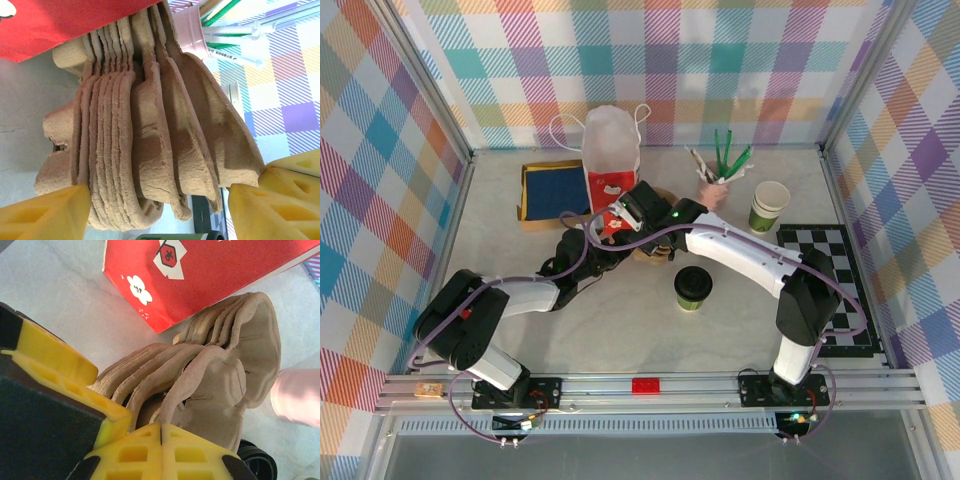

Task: Pack the takeout coffee

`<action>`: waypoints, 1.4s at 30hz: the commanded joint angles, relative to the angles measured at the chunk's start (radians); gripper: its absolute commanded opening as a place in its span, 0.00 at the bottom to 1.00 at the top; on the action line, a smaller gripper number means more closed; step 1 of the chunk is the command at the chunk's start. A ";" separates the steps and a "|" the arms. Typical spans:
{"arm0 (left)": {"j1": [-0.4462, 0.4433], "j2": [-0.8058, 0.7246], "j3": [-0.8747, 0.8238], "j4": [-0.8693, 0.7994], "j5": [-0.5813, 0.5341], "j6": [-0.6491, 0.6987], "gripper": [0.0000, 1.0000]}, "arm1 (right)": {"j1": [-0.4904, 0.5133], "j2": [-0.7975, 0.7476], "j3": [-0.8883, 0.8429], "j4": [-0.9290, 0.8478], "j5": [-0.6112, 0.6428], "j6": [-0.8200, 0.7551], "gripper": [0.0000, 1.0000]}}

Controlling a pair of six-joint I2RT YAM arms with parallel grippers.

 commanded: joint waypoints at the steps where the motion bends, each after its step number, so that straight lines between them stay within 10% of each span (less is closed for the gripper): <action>1: 0.010 0.008 -0.025 0.078 0.018 -0.017 0.73 | -0.006 -0.044 -0.010 0.020 -0.011 0.022 0.00; 42: 0.010 0.181 -0.033 0.209 0.014 -0.056 0.72 | -0.011 -0.060 0.085 -0.008 0.066 -0.052 0.00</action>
